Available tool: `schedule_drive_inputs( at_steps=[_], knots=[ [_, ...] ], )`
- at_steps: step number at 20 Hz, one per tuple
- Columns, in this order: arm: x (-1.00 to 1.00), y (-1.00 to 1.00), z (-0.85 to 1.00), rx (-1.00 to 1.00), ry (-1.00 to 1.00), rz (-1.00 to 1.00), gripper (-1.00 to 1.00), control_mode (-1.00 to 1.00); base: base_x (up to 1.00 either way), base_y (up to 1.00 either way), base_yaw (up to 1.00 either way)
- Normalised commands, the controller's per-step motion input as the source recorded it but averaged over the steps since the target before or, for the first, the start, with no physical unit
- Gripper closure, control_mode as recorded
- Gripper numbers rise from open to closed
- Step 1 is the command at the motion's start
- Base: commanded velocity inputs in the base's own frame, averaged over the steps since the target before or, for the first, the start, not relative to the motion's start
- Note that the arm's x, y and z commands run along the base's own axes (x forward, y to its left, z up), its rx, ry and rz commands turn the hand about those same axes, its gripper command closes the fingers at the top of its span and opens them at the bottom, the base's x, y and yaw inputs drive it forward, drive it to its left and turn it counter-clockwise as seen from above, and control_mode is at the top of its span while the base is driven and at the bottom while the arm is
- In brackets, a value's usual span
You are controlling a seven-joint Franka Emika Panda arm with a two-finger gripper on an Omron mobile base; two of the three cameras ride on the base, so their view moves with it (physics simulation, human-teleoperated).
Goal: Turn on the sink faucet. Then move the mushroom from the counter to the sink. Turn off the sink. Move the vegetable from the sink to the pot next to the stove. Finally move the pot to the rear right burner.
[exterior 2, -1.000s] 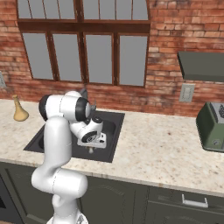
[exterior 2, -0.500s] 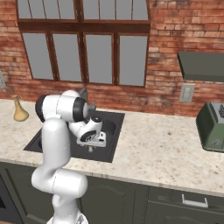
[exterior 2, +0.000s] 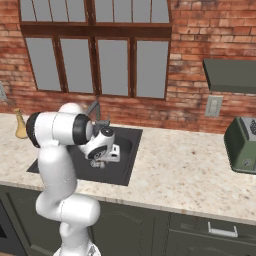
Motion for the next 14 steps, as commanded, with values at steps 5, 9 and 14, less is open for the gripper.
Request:
schedule_drive_inputs(
  at_steps=[5,9,14],
  knots=[
    [-0.13,-0.03,0.69,0.0,-0.09,-0.01,1.0,-1.0,0.0,0.0,0.0],
    [-0.12,-0.03,0.7,0.01,-0.07,-0.02,1.0,-1.0,0.0,0.0,0.0],
    [-0.09,-0.06,0.72,0.03,-0.04,-0.02,1.0,-1.0,0.0,0.0,0.0]
  ],
)
